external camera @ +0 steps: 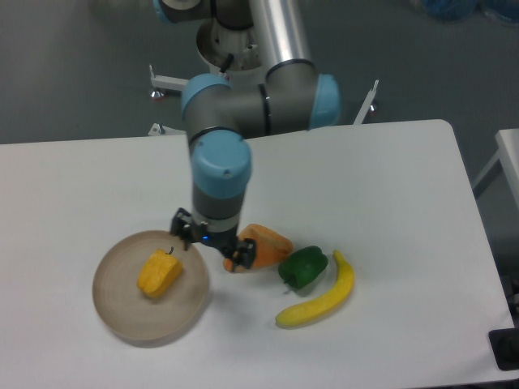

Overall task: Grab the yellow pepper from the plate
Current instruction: 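Move the gripper over the yellow pepper on the plate, then lower the gripper onto the yellow pepper and close on it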

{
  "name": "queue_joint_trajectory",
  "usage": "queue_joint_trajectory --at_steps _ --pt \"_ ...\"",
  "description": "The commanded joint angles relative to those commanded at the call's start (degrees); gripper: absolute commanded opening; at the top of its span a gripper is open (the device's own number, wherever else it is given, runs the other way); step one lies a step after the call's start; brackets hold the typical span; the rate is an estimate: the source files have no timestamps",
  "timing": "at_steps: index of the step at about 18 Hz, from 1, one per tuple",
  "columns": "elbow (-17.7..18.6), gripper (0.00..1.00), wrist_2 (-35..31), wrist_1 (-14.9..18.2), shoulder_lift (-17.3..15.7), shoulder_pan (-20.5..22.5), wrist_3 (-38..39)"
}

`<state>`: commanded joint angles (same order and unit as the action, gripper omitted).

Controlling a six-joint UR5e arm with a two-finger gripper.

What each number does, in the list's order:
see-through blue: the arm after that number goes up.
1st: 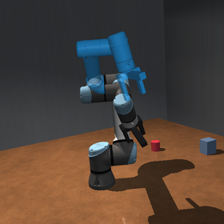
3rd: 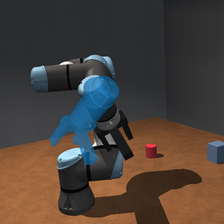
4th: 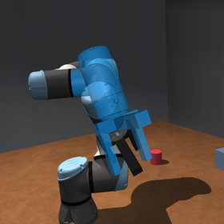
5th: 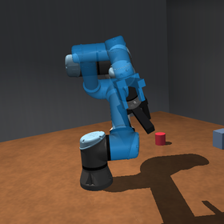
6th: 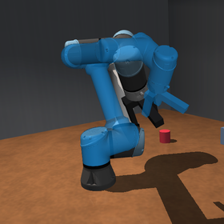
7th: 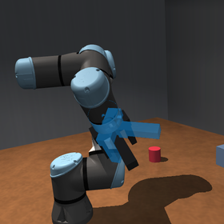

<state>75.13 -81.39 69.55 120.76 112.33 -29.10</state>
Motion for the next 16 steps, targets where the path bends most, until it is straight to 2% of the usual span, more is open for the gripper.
queue_joint_trajectory --at_steps 2,3,5,16 --pt "2.38 1.0 -0.44 -3.44 0.09 -1.4 0.71" --pt "2.91 1.0 -0.7 -3.98 0.17 -2.02 0.71" --pt "3.97 1.0 -0.88 -4.24 0.17 -2.2 0.62" --pt "5.03 1.0 -0.97 -4.6 0.7 -4.49 -0.08"
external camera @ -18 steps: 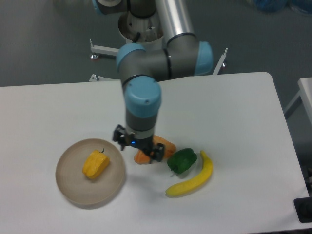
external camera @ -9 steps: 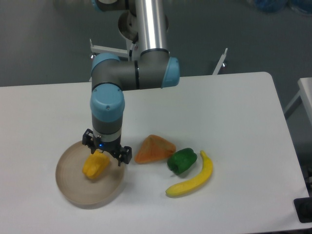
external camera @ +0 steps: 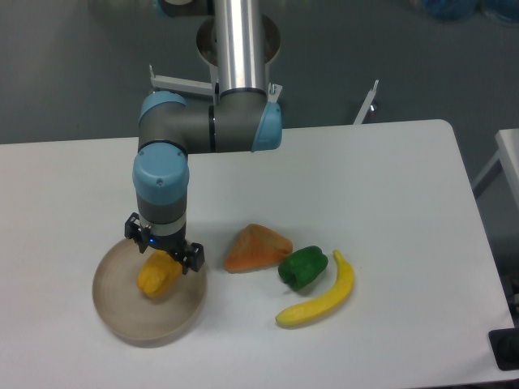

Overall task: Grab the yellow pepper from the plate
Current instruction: 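Lower the gripper onto the yellow pepper and close on it, then lift the yellow pepper off the plate and carry it toward the banana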

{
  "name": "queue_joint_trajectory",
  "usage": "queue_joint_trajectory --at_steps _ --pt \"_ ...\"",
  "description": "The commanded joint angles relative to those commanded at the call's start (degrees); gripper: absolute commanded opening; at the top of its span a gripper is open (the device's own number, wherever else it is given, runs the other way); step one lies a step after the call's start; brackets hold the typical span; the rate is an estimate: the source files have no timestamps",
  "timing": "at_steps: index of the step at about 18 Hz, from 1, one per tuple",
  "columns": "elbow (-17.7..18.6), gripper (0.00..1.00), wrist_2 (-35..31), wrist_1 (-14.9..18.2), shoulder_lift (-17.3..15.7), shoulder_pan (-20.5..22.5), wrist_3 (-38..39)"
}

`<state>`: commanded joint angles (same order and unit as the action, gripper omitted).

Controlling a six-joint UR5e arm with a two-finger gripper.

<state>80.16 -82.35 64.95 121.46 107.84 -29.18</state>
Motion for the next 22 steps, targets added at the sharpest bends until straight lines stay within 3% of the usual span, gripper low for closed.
queue_joint_trajectory --at_steps 13,15,18,22 --pt "0.53 1.0 -1.66 -0.26 1.05 -0.09 -0.09" --pt "0.44 0.89 -2.63 -0.96 1.23 -1.31 0.0" --pt "0.44 0.62 -2.9 -2.02 1.23 -1.41 -0.18" --pt "0.35 0.51 -2.9 -2.02 1.14 -1.49 -0.26"
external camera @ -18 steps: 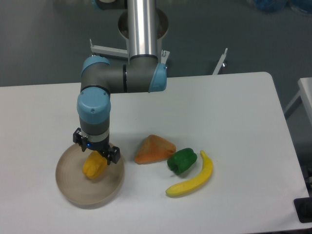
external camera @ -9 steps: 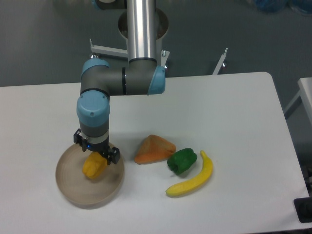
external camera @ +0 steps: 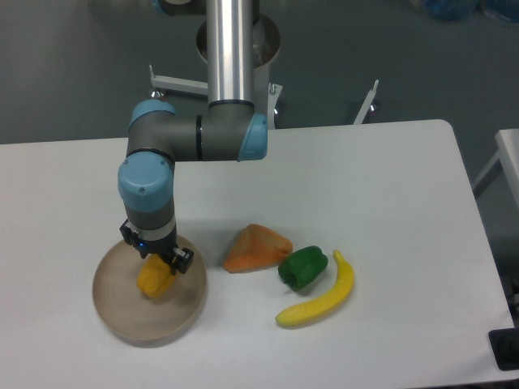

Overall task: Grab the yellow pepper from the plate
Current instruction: 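Lift the yellow pepper off the plate and carry it toward the banana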

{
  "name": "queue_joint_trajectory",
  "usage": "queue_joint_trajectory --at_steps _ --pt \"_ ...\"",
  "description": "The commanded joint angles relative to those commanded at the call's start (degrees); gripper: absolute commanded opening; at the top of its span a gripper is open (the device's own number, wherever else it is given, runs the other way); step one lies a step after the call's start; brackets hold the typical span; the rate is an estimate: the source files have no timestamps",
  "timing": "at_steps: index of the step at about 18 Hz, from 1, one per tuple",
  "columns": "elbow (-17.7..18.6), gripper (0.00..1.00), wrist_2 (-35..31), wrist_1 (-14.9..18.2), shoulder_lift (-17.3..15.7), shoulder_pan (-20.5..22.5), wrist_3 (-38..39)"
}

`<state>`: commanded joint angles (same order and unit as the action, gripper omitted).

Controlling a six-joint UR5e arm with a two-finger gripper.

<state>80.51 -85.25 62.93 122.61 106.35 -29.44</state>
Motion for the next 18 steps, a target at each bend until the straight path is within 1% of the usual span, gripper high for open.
queue_joint_trajectory --at_steps 3,6,9,13,15,18 --pt "0.0 0.45 0.0 0.0 -0.18 0.09 0.0" --pt "-0.61 0.45 0.0 0.09 -0.44 0.09 -0.79" --pt "-1.84 0.45 -0.44 0.52 -1.93 0.79 -5.69" --pt "-4.13 0.45 -0.79 1.23 -4.39 6.31 -10.36" --pt "-4.31 0.45 -0.79 1.49 -5.44 10.0 -15.7" --pt "-4.48 0.45 -0.79 3.42 -6.68 15.1 -25.11"
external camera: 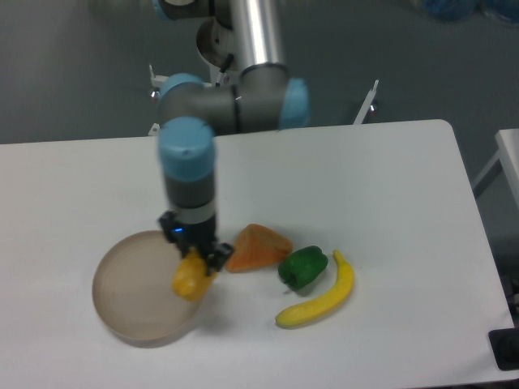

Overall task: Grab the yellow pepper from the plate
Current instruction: 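Lift the yellow pepper off the plate and carry it toward the banana, then hold the yellow pepper above the green pepper and banana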

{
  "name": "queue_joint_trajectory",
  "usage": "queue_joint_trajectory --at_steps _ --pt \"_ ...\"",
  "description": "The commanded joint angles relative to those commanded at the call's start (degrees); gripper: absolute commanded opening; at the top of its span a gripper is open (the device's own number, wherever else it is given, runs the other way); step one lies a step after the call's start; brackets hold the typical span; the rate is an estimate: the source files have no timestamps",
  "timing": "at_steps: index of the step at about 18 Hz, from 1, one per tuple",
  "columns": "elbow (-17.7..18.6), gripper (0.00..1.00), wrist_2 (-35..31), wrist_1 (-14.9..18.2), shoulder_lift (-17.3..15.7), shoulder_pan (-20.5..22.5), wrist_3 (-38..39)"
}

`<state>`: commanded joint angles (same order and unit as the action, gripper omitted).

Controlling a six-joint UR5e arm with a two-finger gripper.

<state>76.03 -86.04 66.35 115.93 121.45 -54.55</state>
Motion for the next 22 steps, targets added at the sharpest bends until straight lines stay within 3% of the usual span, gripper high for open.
queue_joint_trajectory --at_steps 5,8,22 --pt "0.0 0.45 0.0 0.0 -0.36 6.07 -10.56" --pt "-0.35 0.45 0.0 0.0 -0.35 7.84 -12.86" --pt "-2.46 0.45 -1.85 -0.26 1.23 7.84 -13.13"
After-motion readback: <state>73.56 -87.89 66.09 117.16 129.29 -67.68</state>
